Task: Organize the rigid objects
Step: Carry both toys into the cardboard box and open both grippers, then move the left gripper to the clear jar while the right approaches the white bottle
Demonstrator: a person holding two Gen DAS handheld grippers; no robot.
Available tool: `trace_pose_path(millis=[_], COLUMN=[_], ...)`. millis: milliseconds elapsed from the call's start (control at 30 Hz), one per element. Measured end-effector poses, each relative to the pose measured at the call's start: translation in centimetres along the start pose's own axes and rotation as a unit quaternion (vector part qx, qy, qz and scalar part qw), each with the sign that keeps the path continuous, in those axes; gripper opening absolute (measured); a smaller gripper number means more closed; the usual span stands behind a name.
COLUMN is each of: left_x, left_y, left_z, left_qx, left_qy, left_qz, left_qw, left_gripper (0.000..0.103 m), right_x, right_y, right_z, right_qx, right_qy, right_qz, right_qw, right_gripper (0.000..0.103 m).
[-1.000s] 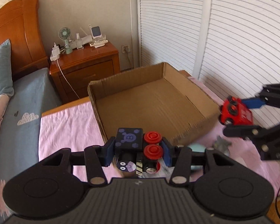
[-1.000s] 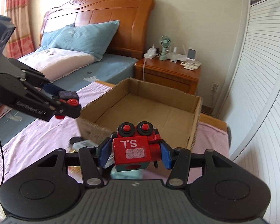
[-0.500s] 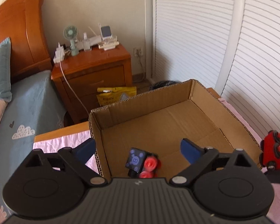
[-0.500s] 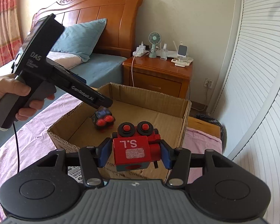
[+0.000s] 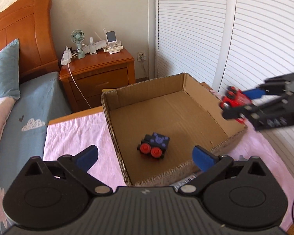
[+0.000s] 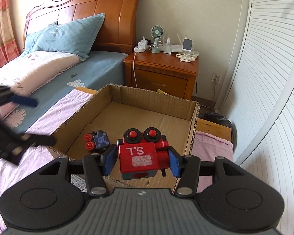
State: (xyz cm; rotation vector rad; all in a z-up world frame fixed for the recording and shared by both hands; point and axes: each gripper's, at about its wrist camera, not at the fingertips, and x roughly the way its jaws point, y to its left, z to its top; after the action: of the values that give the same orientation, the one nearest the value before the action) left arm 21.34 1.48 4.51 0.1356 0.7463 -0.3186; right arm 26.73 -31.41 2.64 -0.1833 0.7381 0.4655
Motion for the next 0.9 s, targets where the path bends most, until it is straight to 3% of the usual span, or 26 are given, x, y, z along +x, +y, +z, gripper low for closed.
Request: trace_pose_path(millis=[100, 367, 433, 500, 533, 900], left_x=[-1.6, -3.0, -3.1, -3.2, -3.2, -4.5], left_y=[0.0, -0.4, -0.6, -0.7, -0.7, -0.9], left_z=[-1.5, -3.7, -4.2, -4.5, -4.7, -6.2], left_qx=[-0.013, -0.014, -0.011, -0.012, -0.013, -0.042], left_qy=[-0.016, -0.001, -0.002, 0.002, 0.003, 0.001], left_qz=[0.007, 0.014, 0.020, 0.020, 0.020, 0.029], left_qw=[0.9998, 0.9998, 0.9997, 0.9997, 0.9997, 0.9987], left_gripper=[0.102, 0.102, 0.102, 0.102, 0.102, 0.102], right_x=[1.4, 5.9, 6.7, 7.0, 6.8, 2.0], right_y=[-0.3, -1.1, -1.2, -1.2, -1.1, -0.1], right_z=[1.1, 4.5, 5.1, 5.2, 5.1, 2.6], right_qx=[0.010, 0.031, 0.034, 0.035, 0.037, 0.053], right_qy=[0.010, 0.030, 0.024, 0.016, 0.011, 0.019], right_qz=[-0.006, -0.029, -0.041, -0.056, -0.062, -0.061], right_qw=[1.000, 0.999, 0.998, 0.998, 0.997, 0.997], right_gripper=[0.059, 0.060, 0.069, 0.100, 0.103, 0.103])
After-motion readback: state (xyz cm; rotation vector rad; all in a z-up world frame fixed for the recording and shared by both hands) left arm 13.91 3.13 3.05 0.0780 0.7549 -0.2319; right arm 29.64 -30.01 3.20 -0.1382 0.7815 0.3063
